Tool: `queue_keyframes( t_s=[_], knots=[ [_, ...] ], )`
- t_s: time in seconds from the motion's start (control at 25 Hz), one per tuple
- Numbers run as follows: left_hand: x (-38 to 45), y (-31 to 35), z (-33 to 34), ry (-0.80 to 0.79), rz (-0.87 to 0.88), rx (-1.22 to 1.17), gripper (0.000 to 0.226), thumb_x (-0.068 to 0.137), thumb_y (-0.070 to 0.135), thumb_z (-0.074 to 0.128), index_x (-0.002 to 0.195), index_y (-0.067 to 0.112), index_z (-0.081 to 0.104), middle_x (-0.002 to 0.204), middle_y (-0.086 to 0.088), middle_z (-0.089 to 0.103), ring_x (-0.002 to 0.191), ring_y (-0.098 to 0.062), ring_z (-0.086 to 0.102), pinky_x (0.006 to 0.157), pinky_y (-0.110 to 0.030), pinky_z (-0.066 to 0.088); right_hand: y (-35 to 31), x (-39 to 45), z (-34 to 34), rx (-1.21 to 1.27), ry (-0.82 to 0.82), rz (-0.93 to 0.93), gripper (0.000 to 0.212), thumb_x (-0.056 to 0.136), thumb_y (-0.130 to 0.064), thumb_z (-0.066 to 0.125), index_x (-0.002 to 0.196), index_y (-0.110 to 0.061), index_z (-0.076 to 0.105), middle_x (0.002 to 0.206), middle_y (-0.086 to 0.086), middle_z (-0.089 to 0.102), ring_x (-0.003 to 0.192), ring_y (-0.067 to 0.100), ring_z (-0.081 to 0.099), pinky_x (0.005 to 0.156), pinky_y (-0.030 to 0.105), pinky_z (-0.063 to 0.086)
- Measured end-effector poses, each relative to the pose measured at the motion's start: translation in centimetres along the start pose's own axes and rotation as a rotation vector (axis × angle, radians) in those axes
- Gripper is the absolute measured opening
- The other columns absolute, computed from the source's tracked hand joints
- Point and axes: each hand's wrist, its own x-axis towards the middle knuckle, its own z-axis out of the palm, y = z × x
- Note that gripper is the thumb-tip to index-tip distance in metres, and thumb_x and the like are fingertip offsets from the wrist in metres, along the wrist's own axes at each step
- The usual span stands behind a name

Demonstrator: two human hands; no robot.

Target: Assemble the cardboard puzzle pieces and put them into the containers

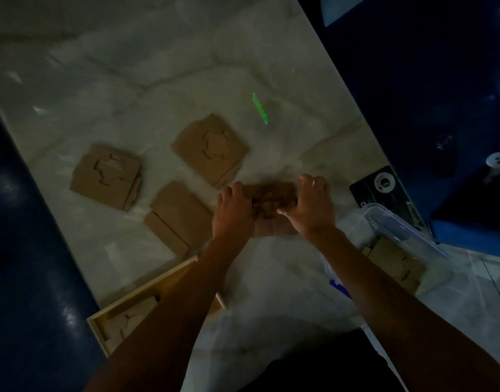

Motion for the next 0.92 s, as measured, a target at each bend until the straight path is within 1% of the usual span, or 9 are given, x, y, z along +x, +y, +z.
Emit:
queue_keyframes(
  t_s=[0.08,0.2,0.32,0.44,0.52,0.64,0.76,0.84,0.92],
  knots=[
    [0.4,0.2,-0.4,0.003,-0.033,-0.085,0.049,0.084,0.016,0.061,0.128,0.008,0.041,0.130,-0.015,0.046,0.119,-0.035,0.043,0.095,-0.046,0.045,-0.3,0.4,-0.2,-0.018,-0.051,-0.003,0.082,0.063,-0.042,0.088,0.126,-0.011,0.046,0.125,0.017,0.050,0.116,0.035,0.046,0.093,0.046,0.045],
    [0.7,0.3,-0.9,0.013,-0.029,-0.120,0.045,0.083,0.010,0.064,0.123,0.005,0.044,0.124,-0.018,0.051,0.113,-0.036,0.047,0.094,-0.047,0.044,-0.6,0.6,-0.4,-0.006,-0.082,-0.004,0.077,0.064,-0.040,0.088,0.123,-0.013,0.046,0.123,0.014,0.054,0.115,0.034,0.048,0.093,0.045,0.046],
    [0.7,0.2,-1.2,0.018,-0.030,-0.147,0.042,0.084,0.011,0.064,0.121,0.005,0.045,0.122,-0.017,0.052,0.111,-0.036,0.048,0.094,-0.047,0.044,-0.6,0.7,-0.5,0.019,-0.108,0.040,0.078,0.064,-0.038,0.089,0.122,-0.013,0.044,0.121,0.014,0.057,0.114,0.034,0.049,0.091,0.044,0.046],
    [0.5,0.4,-1.3,0.023,-0.031,-0.178,0.047,0.082,0.011,0.065,0.124,0.009,0.043,0.123,-0.016,0.054,0.114,-0.036,0.050,0.095,-0.048,0.045,-0.6,1.0,-0.8,0.089,-0.163,0.065,0.079,0.064,-0.033,0.089,0.125,-0.012,0.043,0.123,0.016,0.056,0.116,0.035,0.047,0.093,0.041,0.043],
    [0.4,0.3,-1.2,0.025,-0.037,-0.196,0.055,0.083,0.010,0.066,0.131,0.011,0.040,0.128,-0.016,0.052,0.119,-0.035,0.050,0.098,-0.047,0.046,-0.5,1.3,-0.9,0.095,-0.222,0.072,0.076,0.066,-0.034,0.088,0.125,-0.010,0.047,0.123,0.017,0.054,0.116,0.035,0.047,0.094,0.039,0.041],
    [0.2,-0.4,-0.9,-0.006,-0.058,-0.214,0.063,0.081,0.014,0.071,0.136,0.011,0.039,0.134,-0.017,0.045,0.122,-0.036,0.049,0.100,-0.045,0.045,-0.2,1.3,-1.2,0.082,-0.249,0.050,0.060,0.068,-0.037,0.087,0.115,-0.011,0.059,0.116,0.014,0.052,0.110,0.032,0.051,0.091,0.037,0.046],
    [-0.3,-0.9,-1.4,-0.016,-0.092,-0.266,0.049,0.081,0.017,0.072,0.125,0.009,0.051,0.125,-0.017,0.051,0.111,-0.035,0.056,0.091,-0.039,0.049,-0.2,0.6,-1.8,0.168,-0.241,-0.004,0.050,0.074,-0.031,0.084,0.113,-0.011,0.060,0.112,0.011,0.051,0.100,0.024,0.055,0.085,0.034,0.048],
    [-0.7,-1.1,-2.2,-0.072,-0.129,-0.310,0.032,0.085,0.019,0.070,0.114,0.008,0.061,0.112,-0.013,0.062,0.104,-0.031,0.061,0.079,-0.031,0.046,-0.2,0.0,-2.2,0.214,-0.247,-0.021,0.045,0.078,-0.028,0.080,0.115,-0.012,0.060,0.111,0.009,0.062,0.096,0.020,0.060,0.080,0.031,0.048],
    [-1.3,-1.7,-2.6,-0.138,-0.151,-0.397,0.024,0.083,0.017,0.073,0.103,0.012,0.063,0.097,-0.004,0.064,0.097,-0.024,0.063,0.071,-0.025,0.042,-0.2,-0.9,-2.6,0.278,-0.250,-0.022,0.040,0.080,-0.026,0.078,0.114,-0.012,0.061,0.102,0.006,0.069,0.086,0.018,0.063,0.073,0.029,0.048]
  ],
)
